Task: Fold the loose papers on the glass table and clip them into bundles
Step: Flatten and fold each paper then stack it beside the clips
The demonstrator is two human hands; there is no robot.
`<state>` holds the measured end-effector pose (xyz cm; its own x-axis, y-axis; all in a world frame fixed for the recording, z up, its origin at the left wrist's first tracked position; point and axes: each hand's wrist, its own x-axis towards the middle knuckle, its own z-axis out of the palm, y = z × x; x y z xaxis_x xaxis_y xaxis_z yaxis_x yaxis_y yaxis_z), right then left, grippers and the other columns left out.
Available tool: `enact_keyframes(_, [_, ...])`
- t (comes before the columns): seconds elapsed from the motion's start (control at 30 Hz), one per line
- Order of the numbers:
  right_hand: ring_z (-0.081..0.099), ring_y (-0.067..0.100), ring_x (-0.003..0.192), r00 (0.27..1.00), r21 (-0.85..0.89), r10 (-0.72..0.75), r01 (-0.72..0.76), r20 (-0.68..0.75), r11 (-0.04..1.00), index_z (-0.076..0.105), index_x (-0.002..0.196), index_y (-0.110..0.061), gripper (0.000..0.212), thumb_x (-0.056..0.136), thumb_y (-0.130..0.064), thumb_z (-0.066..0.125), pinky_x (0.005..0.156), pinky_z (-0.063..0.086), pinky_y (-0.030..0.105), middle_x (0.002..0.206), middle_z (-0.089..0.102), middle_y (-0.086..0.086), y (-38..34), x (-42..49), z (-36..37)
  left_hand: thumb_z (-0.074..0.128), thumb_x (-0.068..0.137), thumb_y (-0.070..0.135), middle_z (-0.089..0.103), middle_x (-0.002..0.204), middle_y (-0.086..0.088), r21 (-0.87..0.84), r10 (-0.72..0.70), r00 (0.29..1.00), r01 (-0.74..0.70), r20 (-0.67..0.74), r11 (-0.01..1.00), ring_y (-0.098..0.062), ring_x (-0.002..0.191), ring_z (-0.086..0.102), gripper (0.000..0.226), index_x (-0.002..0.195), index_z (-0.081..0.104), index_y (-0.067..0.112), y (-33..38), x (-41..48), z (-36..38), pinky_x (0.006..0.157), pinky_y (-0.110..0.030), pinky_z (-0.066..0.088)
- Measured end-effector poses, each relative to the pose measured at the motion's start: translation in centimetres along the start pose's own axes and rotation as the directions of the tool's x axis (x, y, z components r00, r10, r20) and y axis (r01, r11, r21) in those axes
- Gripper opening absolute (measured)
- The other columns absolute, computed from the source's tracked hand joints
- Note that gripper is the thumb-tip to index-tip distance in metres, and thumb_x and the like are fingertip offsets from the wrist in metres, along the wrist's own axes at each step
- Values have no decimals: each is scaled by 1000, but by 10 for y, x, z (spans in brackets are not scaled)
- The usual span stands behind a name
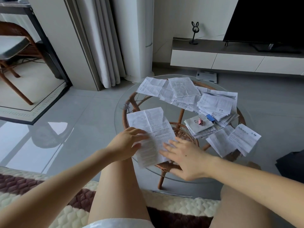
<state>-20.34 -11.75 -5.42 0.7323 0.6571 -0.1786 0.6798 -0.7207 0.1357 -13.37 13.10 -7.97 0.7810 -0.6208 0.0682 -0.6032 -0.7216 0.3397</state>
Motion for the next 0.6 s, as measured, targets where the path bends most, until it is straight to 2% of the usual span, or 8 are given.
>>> enact_keyframes(0.07, [50,32,126,1000,22,-19,18,19,1000,48,138,-15,85,78,-73,32,107,27,45,138,50,14,-4,-17,7,60,91,22,51,134,14,11,42,999,-43,17,999,-14,123,41,42,129,56,37,4,-9,3,98,-35,45])
enact_keyframes(0.13, [54,30,122,998,-30,-49,48,-31,998,51,135,-14,90,70,-76,46,104,41,43,135,54,14,-9,-33,15,59,91,25,48,134,16,4,86,996,-87,28,996,-12,124,39,40,128,56,40,12,-13,7,90,-13,42])
enact_keyframes(0.2, [63,29,110,986,-82,-69,57,-152,995,59,127,-10,73,64,-45,74,91,52,40,123,63,14,-16,-45,22,57,93,20,47,134,17,28,145,988,-146,48,989,-9,126,37,40,128,57,38,25,-16,8,78,5,28])
enact_keyframes(0.27, [67,28,101,950,-35,-77,69,-301,997,66,117,-5,50,67,-10,63,83,56,39,113,68,14,-24,-58,31,60,91,11,54,129,12,3,211,978,-211,-3,978,-11,122,44,39,123,63,32,31,-18,11,77,8,22])
enact_keyframes(0.37, [71,22,85,905,184,2,85,-426,979,74,96,-7,30,80,-7,48,73,58,38,94,74,7,-33,-75,36,69,79,-3,68,109,1,-41,217,971,-222,-99,974,-13,102,57,33,105,74,17,26,-22,15,74,11,25])
enact_keyframes(0.43, [71,18,74,868,378,148,49,-474,925,74,90,-11,24,86,-16,51,72,58,40,80,73,0,-27,-74,27,76,75,0,69,102,1,-102,182,972,-198,-152,975,-4,92,55,28,97,76,17,16,-17,15,79,5,31])
enact_keyframes(0.5, [70,14,82,858,441,215,15,-466,898,72,93,-13,27,87,-31,52,85,55,46,87,74,-4,-16,-70,20,77,77,8,66,103,6,-152,147,974,-173,-172,973,8,87,46,24,97,75,21,6,-12,17,78,-13,45])
enact_keyframes(0.6, [55,10,119,958,194,19,39,-286,980,61,121,-17,58,80,-58,54,106,37,48,127,61,-3,-9,-66,19,76,79,18,59,104,17,-164,108,982,-133,-156,977,17,87,46,21,98,75,26,-1,-9,18,73,-28,53])
